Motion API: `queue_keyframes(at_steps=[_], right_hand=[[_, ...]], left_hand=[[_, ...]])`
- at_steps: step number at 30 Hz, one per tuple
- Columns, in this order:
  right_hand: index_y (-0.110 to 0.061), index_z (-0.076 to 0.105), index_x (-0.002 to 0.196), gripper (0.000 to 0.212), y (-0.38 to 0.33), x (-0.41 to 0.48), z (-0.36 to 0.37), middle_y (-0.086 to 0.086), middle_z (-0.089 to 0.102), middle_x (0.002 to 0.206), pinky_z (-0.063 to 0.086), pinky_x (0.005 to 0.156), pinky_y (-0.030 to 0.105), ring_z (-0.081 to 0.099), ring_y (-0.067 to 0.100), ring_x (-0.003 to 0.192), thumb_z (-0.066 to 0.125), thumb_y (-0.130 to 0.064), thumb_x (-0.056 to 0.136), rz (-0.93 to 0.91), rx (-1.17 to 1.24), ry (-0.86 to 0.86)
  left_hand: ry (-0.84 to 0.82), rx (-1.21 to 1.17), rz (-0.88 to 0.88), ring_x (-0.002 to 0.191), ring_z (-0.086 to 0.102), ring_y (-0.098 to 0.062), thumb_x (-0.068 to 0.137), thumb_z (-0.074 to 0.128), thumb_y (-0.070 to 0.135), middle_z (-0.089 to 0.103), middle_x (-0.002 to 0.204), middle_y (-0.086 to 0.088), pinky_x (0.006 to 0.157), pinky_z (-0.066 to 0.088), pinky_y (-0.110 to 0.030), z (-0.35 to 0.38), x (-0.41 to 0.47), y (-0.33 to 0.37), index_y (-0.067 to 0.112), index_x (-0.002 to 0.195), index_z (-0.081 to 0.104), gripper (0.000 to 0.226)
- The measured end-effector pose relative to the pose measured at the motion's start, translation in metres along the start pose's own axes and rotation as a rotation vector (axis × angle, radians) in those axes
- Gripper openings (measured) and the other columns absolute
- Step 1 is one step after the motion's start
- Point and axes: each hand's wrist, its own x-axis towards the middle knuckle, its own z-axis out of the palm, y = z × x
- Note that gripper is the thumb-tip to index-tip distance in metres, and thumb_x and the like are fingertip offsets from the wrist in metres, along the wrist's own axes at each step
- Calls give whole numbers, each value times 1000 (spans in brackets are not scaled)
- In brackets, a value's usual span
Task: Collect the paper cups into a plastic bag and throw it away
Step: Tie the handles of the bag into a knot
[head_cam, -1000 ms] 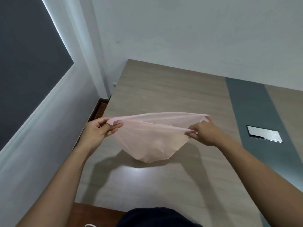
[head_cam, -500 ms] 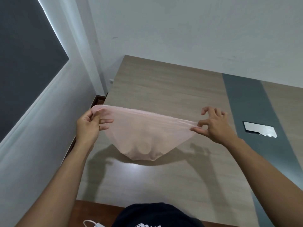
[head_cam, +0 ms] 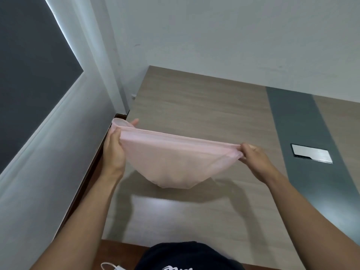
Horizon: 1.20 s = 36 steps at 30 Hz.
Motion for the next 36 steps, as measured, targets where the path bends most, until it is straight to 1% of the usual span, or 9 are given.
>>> queue_keyframes(at_steps=[3, 6, 8, 10, 14, 24, 29, 32, 36], right_hand=[[-8, 69, 87, 28, 1, -4, 13, 5, 82, 90, 65, 76, 27, 75, 22, 88, 45, -13, 100, 152, 477, -81], [-11, 74, 81, 42, -1, -9, 21, 6, 78, 91, 55, 91, 34, 79, 20, 86, 39, -21, 101, 206, 848, -190], [-21, 62, 62, 47, -4, -14, 27, -3, 61, 69, 48, 89, 33, 70, 18, 71, 38, -24, 102, 182, 988, -236], [-25, 49, 59, 48, -10, -21, 35, -7, 49, 63, 44, 83, 33, 59, 18, 65, 37, -22, 105, 165, 1036, -272], [-25, 45, 64, 41, -23, -31, 55, -3, 44, 62, 40, 74, 36, 53, 21, 60, 38, -14, 102, 101, 910, -352], [-25, 65, 70, 18, -20, -55, 80, 1, 72, 107, 43, 91, 40, 63, 20, 102, 62, -28, 87, -97, 262, -459], [-18, 63, 72, 27, -30, -64, 87, -12, 73, 135, 47, 104, 34, 65, 6, 124, 59, -35, 93, -203, 48, -496], [-18, 53, 69, 30, -37, -66, 84, -17, 67, 147, 43, 109, 31, 58, -2, 141, 57, -34, 95, -258, -35, -505], [-5, 49, 73, 30, -37, -66, 80, -13, 63, 151, 42, 115, 37, 51, -1, 148, 56, -21, 97, -331, -115, -491]], left_hand=[[-46, -397, -211, 91, 81, -25, 121, 27, 38, 80, 90, -10, 99, 62, -39, 22, 1, 8, 6, 92, 65, 58], [-177, -411, -235, 45, 35, -14, 119, 31, 55, 32, 56, 5, 60, 54, -31, 34, -2, 2, 24, 63, 41, 65], [-326, -113, -238, 46, 32, -10, 112, 34, 69, 36, 57, 10, 50, 39, -26, 35, -6, -9, 26, 71, 59, 65], [-491, 508, -62, 66, 56, -4, 105, 38, 81, 67, 81, 19, 64, 51, -25, 33, -12, -22, 50, 122, 75, 51], [-846, 1308, 176, 113, 74, -17, 90, 59, 92, 77, 146, 9, 96, 58, -37, 40, -30, -52, 63, 163, 44, 80], [-918, 1620, 35, 88, 69, -24, 88, 70, 82, 82, 105, 0, 80, 60, -39, 57, -61, -93, 25, 96, 73, 58], [-955, 1494, -3, 85, 62, -23, 86, 66, 76, 81, 111, -1, 68, 44, -34, 57, -59, -91, 33, 104, 63, 47], [-785, 1200, -85, 97, 72, -23, 93, 50, 70, 78, 124, 1, 81, 58, -37, 54, -62, -79, 39, 154, 53, 68], [-640, 890, 0, 98, 73, -12, 104, 38, 72, 78, 118, 7, 92, 64, -50, 57, -72, -75, 52, 160, 44, 60]])
